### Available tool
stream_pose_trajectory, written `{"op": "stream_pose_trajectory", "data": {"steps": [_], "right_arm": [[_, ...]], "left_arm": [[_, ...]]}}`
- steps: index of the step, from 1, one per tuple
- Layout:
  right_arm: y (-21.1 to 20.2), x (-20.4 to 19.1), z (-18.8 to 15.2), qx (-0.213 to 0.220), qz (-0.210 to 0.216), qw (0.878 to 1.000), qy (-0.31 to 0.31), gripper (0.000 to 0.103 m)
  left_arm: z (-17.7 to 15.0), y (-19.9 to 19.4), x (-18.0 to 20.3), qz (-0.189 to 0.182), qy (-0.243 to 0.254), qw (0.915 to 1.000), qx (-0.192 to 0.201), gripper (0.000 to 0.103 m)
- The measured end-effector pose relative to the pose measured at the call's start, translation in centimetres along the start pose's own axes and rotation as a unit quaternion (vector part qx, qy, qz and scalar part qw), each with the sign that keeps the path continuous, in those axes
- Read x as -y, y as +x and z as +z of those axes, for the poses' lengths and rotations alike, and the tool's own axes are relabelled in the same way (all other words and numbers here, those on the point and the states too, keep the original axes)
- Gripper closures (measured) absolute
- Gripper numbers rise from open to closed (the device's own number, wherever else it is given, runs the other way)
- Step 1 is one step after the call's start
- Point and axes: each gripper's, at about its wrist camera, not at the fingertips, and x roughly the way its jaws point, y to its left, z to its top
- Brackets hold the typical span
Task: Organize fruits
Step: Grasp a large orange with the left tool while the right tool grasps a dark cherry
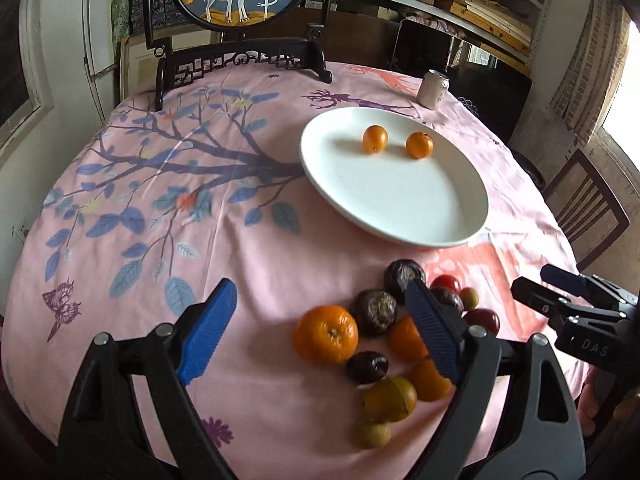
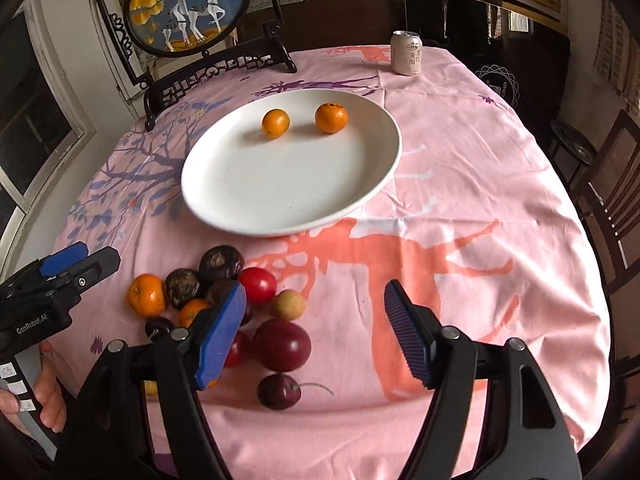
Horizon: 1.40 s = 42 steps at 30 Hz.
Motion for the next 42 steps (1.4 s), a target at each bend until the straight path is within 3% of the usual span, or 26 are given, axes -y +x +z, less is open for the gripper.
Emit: {"op": "stream_pose_trajectory", "data": {"steps": [3,12,14,15,20,21,32,35,37,39,42], "right_arm": [[-1.3,-0.5,-1.4,0.009,-0.016,1.000,-0.005,0.026],[-0.4,-2.4,-5.9,-0.017,-0.010,0.999,-0.046,0.026],[-0.1,-2.9,-6.3,-0.016,-0.009,0.998,-0.054,0.041],[0.1,-3.1,-6.4,-0.022,-0.006,0.998,-0.060,0.054],[2.4,-3.1,-6.3,-0.044,-0.005,0.997,-0.059,0.066],[2.8,-3.0,-6.4,-0.048,-0.004,0.997,-0.057,0.076],[0.7,-1.3,-6.5,-0.023,0.009,0.999,-0.029,0.076],[0.8,-1.0,-6.7,-0.028,0.019,0.999,-0.020,0.076],[0.7,-0.9,-6.7,-0.027,0.023,0.999,-0.016,0.076],[0.4,-0.7,-6.7,-0.023,0.023,0.999,-0.012,0.076],[-0.1,-0.4,-6.7,-0.016,0.024,1.000,-0.006,0.076]], "left_arm": [[-1.1,-1.2,-1.0,0.018,-0.007,0.9998,0.008,0.015],[-4.1,-1.1,-4.1,0.028,-0.035,0.9987,-0.023,0.015],[-4.7,-1.1,-4.5,0.034,-0.035,0.9984,-0.028,0.015],[-4.9,-1.3,-4.7,0.035,-0.033,0.9984,-0.029,0.015],[-5.9,-1.1,-4.8,0.045,-0.017,0.9981,-0.039,0.015],[-6.1,-0.8,-4.8,0.047,-0.014,0.9978,-0.045,0.015],[-5.9,4.5,-1.8,0.060,0.034,0.9933,-0.093,0.015],[-4.8,5.5,-0.3,0.045,0.049,0.9939,-0.088,0.022],[-4.1,6.0,0.4,0.036,0.053,0.9944,-0.084,0.031],[-3.6,6.2,1.0,0.024,0.060,0.9947,-0.080,0.057],[-3.7,6.0,1.3,0.015,0.056,0.9953,-0.077,0.059]]}}
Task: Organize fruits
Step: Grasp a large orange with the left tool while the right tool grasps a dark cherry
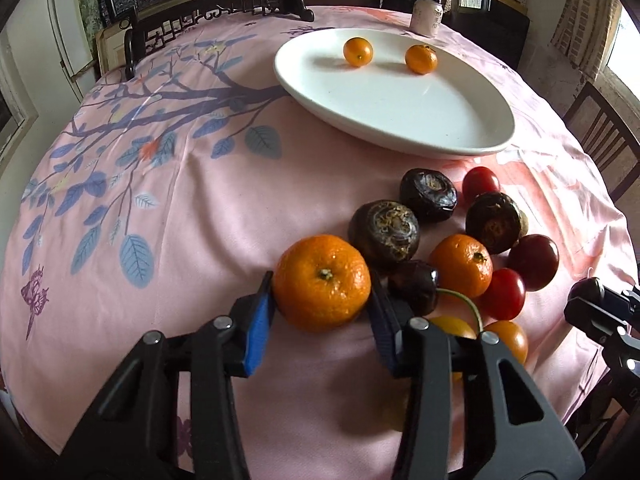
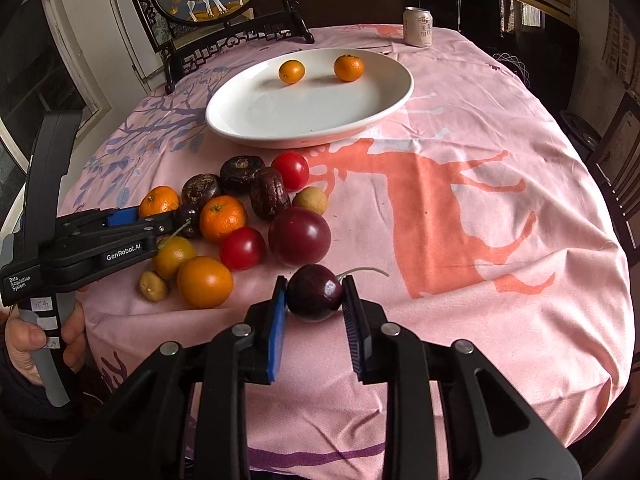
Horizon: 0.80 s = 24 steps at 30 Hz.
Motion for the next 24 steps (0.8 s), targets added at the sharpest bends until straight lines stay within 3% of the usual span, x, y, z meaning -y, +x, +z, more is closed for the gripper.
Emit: {"op": "stream_pose_trajectory", "data": {"steps": [8,16,20,24], "right_arm": [[-0.6,-0.4,0.4,0.013,0.006,1.000,0.000,0.076],[-0.6,-0.2,1.5,0.016,0.001,1.000,-0.002,0.076],[-0.8,0.1,5.2,0.032,-0.005,0.999,-0.031,0.076],[1.0,0.8,12.4,0.042,-0.007,0.997,-0.058,0.076]], "left_arm": [[-0.5,-3.4,-1.0,-0.021,-0.024,0.9991,0.027,0.059],[1.4,-5.1,-0.1,-0.037,-0.001,0.9987,0.036,0.059],[6.2,-5.0,0.4,-0.022,0.027,0.9982,0.048,0.059],[14.1,-1.9,1.1,-0.019,0.019,0.9991,0.033,0.058]]}}
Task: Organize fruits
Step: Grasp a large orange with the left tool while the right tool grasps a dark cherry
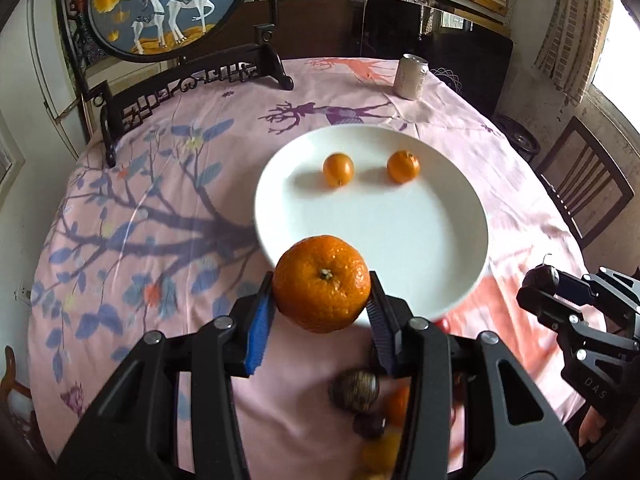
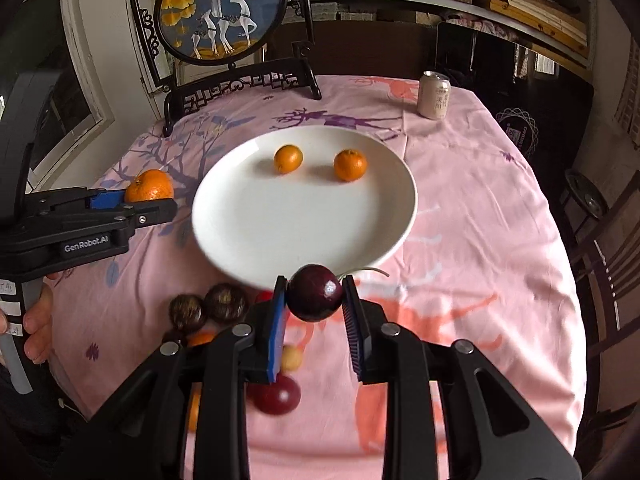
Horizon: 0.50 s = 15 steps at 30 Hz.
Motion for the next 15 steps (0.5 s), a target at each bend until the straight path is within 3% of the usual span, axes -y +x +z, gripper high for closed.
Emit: {"op": "stream_pose_trajectory", "data": {"steps": [3,5,8,13,14,15], "right_arm": [[4.7,1.5,5.2,-0.024,0.014,1.000,-0.002,0.076],[8.1,2.4,6.9,-0.042,-0.012,0.999,-0.002,0.076],[11.7,3.5,7.7,-0.074,-0.027,0.997,-0.004,0.076],[14.0,5.1,8.3,-0.080,-0.047,0.996,0.004,0.075],[14.3,5.2,8.4,-0.080,-0.041,0.996,0.008,0.072],[14.4,5.1,8.5,-0.078,-0.040,0.996,0.006,0.057]], "left_arm": [[4.3,4.8,0.1,0.015,-0.009,0.9996,-0.021,0.058],[5.6,7.5,-0.3,0.020,-0.024,0.9985,-0.044,0.058],[6.3,9.7,-0.6,0.022,-0.026,0.9980,-0.053,0.058],[7.1,11.7,-1.0,0.021,-0.024,0.9971,-0.070,0.057],[7.3,12.0,-1.0,0.022,-0.022,0.9969,-0.072,0.057],[7.4,12.0,-1.0,0.023,-0.022,0.9969,-0.072,0.054]]}}
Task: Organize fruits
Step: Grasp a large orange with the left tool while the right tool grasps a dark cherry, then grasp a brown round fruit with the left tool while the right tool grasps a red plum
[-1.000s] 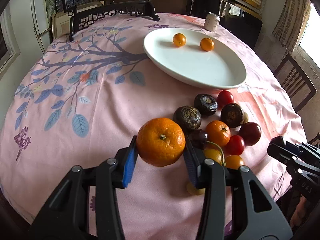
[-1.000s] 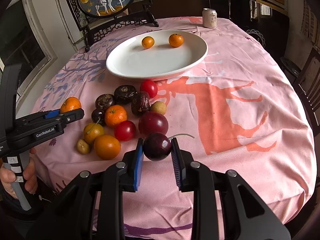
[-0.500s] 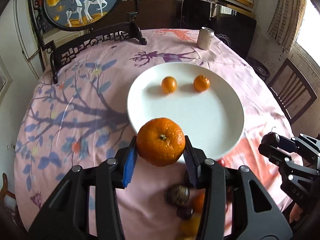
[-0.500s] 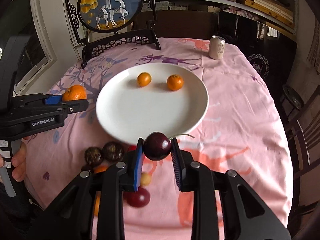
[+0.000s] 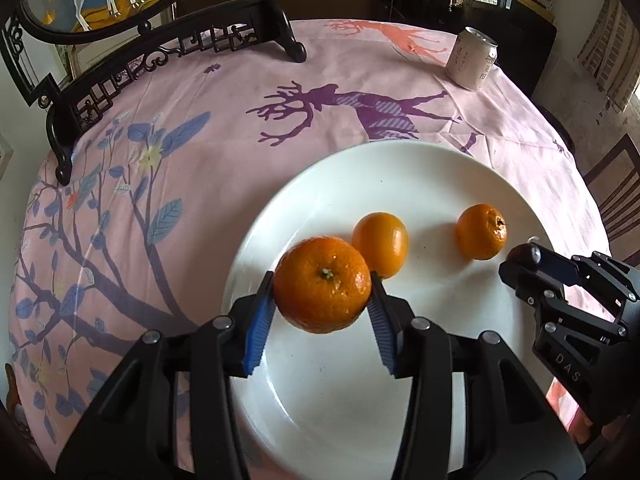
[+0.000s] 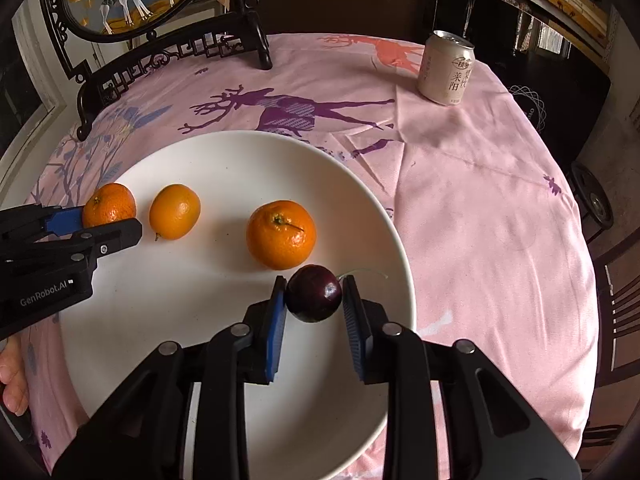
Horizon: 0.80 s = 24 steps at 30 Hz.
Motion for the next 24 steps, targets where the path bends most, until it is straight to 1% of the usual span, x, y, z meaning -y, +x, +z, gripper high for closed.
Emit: {"op": "stream_pose_trajectory", "data": {"steps": [1,2,3,5,7,9,10,11,13,15,16,18,20,21,22,24], "right_arm": [[-0.3,-0.1,0.0,0.007,-0.009,1.000,-0.003,0.048],[-0.9,-0.3,-0.1,0.018,-0.019,1.000,-0.009,0.048],[-1.5,-0.5,-0.1,0.025,-0.022,0.999,-0.018,0.048],[-3.7,-0.9,-0.7,0.038,-0.022,0.999,-0.027,0.048],[-6.3,-1.2,-2.3,0.050,-0.023,0.998,-0.024,0.043],[-8.5,-1.6,-5.2,0.055,-0.013,0.998,-0.017,0.039],[-9.3,-1.9,-7.0,0.054,-0.003,0.999,-0.010,0.038],[-10.0,-2.1,-9.1,0.051,0.010,0.999,-0.001,0.038],[-11.1,-2.7,-13.1,0.049,0.039,0.998,0.016,0.038],[-12.4,-3.3,-16.3,0.056,0.049,0.997,0.033,0.038],[-13.0,-3.5,-17.5,0.060,0.048,0.996,0.039,0.037],[-14.2,-4.1,-19.3,0.063,0.042,0.996,0.041,0.037],[-15.1,-4.9,-20.4,0.061,0.039,0.997,0.031,0.037],[-15.5,-5.3,-20.9,0.062,0.038,0.997,0.025,0.034],[-15.6,-5.7,-21.3,0.062,0.036,0.997,0.020,0.028],[-15.3,-6.5,-21.7,0.061,0.033,0.998,0.011,0.025]], "left_arm": [[0.1,-0.5,-0.1,0.001,-0.002,1.0000,0.007,0.050],[0.2,-1.3,-0.2,-0.001,-0.003,0.9998,0.020,0.043],[0.1,-2.3,-0.2,-0.002,-0.001,0.9995,0.033,0.039],[-0.8,-5.1,-0.5,-0.007,-0.001,0.9983,0.058,0.037],[-2.8,-8.0,-1.0,-0.013,-0.004,0.9967,0.080,0.033],[-6.1,-10.6,-1.4,-0.019,-0.004,0.9947,0.100,0.025],[-7.9,-11.5,-1.6,-0.017,-0.006,0.9940,0.108,0.024],[-10.1,-12.2,-1.8,-0.016,-0.010,0.9934,0.113,0.023],[-13.9,-12.8,-2.3,-0.026,-0.019,0.9933,0.111,0.023],[-17.6,-13.2,-3.0,-0.043,-0.037,0.9923,0.110,0.023],[-19.1,-13.5,-3.2,-0.043,-0.041,0.9920,0.111,0.023],[-21.4,-14.0,-3.7,-0.030,-0.049,0.9919,0.113,0.023],[-23.1,-14.5,-3.8,-0.024,-0.045,0.9924,0.112,0.023],[-23.8,-14.6,-3.8,-0.026,-0.042,0.9928,0.109,0.023],[-24.3,-14.8,-3.8,-0.028,-0.042,0.9928,0.108,0.023],[-25.5,-15.1,-3.9,-0.029,-0.045,0.9930,0.105,0.023]]}}
